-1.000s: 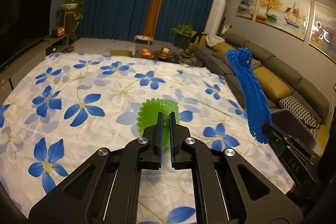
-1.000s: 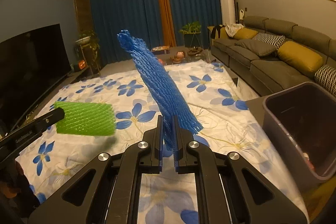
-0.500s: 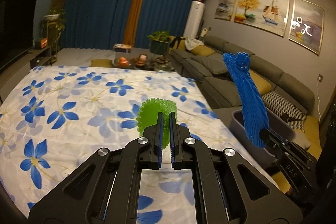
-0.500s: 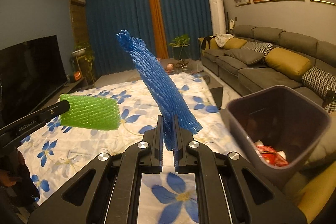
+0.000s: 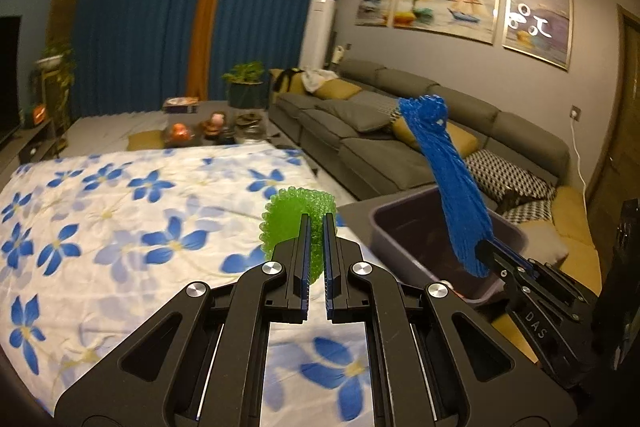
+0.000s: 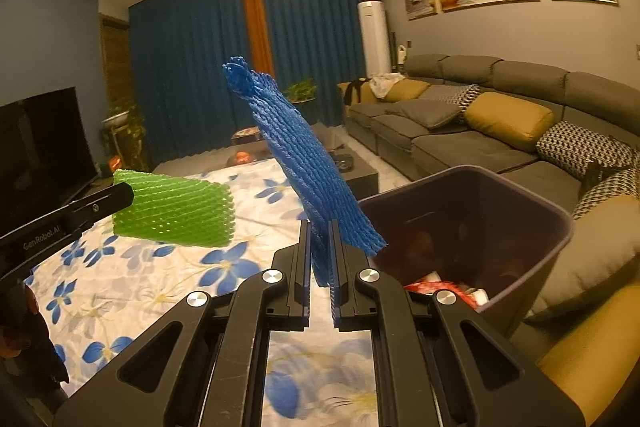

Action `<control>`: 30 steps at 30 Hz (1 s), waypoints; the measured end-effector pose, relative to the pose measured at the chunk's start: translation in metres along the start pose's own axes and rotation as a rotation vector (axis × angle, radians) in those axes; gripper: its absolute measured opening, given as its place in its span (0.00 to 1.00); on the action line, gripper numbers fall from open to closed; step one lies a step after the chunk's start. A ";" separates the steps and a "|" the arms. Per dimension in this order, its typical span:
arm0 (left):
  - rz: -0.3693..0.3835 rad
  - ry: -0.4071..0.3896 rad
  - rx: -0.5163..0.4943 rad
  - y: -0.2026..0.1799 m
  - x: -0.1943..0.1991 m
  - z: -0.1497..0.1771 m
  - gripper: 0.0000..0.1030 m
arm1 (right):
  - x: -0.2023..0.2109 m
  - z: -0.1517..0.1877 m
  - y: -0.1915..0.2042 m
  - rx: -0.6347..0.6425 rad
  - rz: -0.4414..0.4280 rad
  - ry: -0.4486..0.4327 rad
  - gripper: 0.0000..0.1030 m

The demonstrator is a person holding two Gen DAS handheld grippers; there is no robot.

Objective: Collect trash
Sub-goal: 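Lift and carry both foam nets over the grey bin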

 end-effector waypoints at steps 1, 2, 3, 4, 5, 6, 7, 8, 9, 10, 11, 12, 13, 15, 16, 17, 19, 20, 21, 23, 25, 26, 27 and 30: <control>0.015 0.000 -0.011 -0.009 -0.004 -0.002 0.05 | 0.000 0.001 -0.004 -0.005 0.008 -0.002 0.08; 0.023 -0.001 -0.017 -0.014 -0.006 -0.003 0.05 | 0.000 -0.001 -0.010 -0.011 0.018 -0.007 0.08; 0.032 0.000 -0.026 -0.019 -0.009 -0.004 0.05 | 0.001 0.000 -0.013 -0.014 0.024 -0.010 0.08; 0.042 0.000 -0.039 -0.027 -0.013 -0.006 0.05 | 0.001 -0.001 -0.018 -0.017 0.032 -0.013 0.08; 0.051 -0.001 -0.047 -0.033 -0.016 -0.007 0.05 | 0.000 -0.001 -0.021 -0.020 0.040 -0.014 0.08; 0.056 -0.001 -0.051 -0.037 -0.018 -0.009 0.05 | 0.000 -0.002 -0.026 -0.026 0.048 -0.016 0.08; 0.067 -0.001 -0.057 -0.043 -0.022 -0.011 0.05 | 0.000 -0.002 -0.030 -0.030 0.054 -0.017 0.08; 0.077 0.000 -0.060 -0.048 -0.025 -0.012 0.05 | 0.000 -0.003 -0.035 -0.034 0.065 -0.019 0.08; 0.084 0.000 -0.062 -0.052 -0.027 -0.013 0.05 | 0.000 -0.004 -0.040 -0.039 0.073 -0.022 0.08; 0.095 0.001 -0.065 -0.058 -0.032 -0.015 0.05 | 0.001 -0.005 -0.044 -0.041 0.078 -0.023 0.09; 0.102 0.001 -0.068 -0.062 -0.035 -0.016 0.05 | 0.001 -0.005 -0.047 -0.044 0.085 -0.025 0.09; 0.111 0.001 -0.072 -0.068 -0.038 -0.018 0.05 | 0.001 -0.005 -0.051 -0.048 0.093 -0.027 0.09; 0.117 0.001 -0.076 -0.072 -0.041 -0.019 0.05 | 0.000 -0.005 -0.054 -0.052 0.100 -0.028 0.09; 0.128 0.001 -0.084 -0.080 -0.047 -0.021 0.05 | 0.000 -0.006 -0.061 -0.063 0.114 -0.030 0.09; 0.140 0.004 -0.087 -0.085 -0.052 -0.022 0.05 | -0.001 -0.007 -0.065 -0.068 0.119 -0.031 0.08; 0.150 0.005 -0.086 -0.089 -0.054 -0.023 0.05 | -0.001 -0.007 -0.069 -0.075 0.128 -0.032 0.08; 0.172 0.010 -0.085 -0.097 -0.061 -0.025 0.05 | -0.002 -0.007 -0.074 -0.084 0.138 -0.031 0.09; 0.181 0.011 -0.086 -0.101 -0.065 -0.026 0.05 | -0.003 -0.007 -0.078 -0.093 0.143 -0.030 0.09; 0.191 0.015 -0.089 -0.106 -0.069 -0.026 0.05 | -0.003 -0.007 -0.081 -0.100 0.147 -0.029 0.09; 0.206 0.020 -0.095 -0.112 -0.075 -0.025 0.05 | -0.005 -0.007 -0.086 -0.117 0.152 -0.025 0.09; 0.223 0.028 -0.100 -0.118 -0.083 -0.024 0.05 | -0.006 -0.005 -0.092 -0.133 0.154 -0.018 0.09; 0.230 0.034 -0.103 -0.122 -0.088 -0.022 0.05 | -0.008 -0.005 -0.094 -0.138 0.155 -0.015 0.09; 0.238 0.040 -0.102 -0.124 -0.092 -0.020 0.05 | -0.010 -0.004 -0.097 -0.145 0.155 -0.010 0.09; 0.258 0.053 -0.096 -0.132 -0.102 -0.018 0.05 | -0.018 -0.005 -0.106 -0.151 0.155 0.005 0.08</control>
Point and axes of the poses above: each gripper's, at about its wrist camera, not at the fingertips, and x roughly against the way its jaws point, y to its left, z to its underside, the point moved 9 cm from there along -x, roughly the way its jaws point, and after that the axes turned 4 degrees about -x, right-handed, at the moved point
